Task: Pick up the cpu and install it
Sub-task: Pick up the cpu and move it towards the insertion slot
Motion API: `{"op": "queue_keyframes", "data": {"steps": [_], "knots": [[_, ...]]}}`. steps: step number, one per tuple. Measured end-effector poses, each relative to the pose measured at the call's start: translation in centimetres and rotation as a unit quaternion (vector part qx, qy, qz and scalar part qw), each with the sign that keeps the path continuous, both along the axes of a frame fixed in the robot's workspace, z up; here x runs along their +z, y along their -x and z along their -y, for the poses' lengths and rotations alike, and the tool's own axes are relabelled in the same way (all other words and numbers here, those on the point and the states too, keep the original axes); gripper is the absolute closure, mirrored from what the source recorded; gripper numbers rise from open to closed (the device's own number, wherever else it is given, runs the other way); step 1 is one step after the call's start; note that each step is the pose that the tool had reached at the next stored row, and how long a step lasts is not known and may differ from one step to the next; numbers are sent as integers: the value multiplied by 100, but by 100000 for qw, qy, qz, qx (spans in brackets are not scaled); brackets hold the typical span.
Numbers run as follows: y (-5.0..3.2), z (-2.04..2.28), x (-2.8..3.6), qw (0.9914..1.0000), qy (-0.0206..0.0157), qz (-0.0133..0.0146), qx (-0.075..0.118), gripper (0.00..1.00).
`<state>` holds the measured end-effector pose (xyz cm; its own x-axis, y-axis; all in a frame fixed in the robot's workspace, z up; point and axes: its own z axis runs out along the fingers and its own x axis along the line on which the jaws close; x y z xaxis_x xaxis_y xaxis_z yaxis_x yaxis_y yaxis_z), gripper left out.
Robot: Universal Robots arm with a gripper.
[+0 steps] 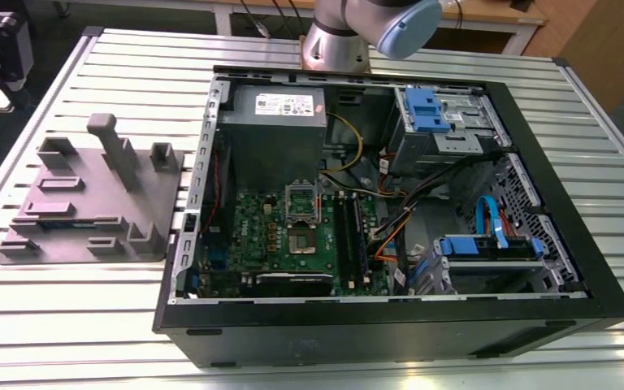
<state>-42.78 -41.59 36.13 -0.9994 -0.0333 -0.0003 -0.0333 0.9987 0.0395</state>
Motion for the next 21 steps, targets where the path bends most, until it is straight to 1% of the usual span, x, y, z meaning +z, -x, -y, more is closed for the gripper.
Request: {"op": "queue_keyframes", "data": {"steps": [9,18,21], "knots": [[-142,0,0,100000,-2,0,-49,53],[-257,1,0,100000,-5,3,-83,53],[-273,20,0,100000,1,-2,-134,53]]}}
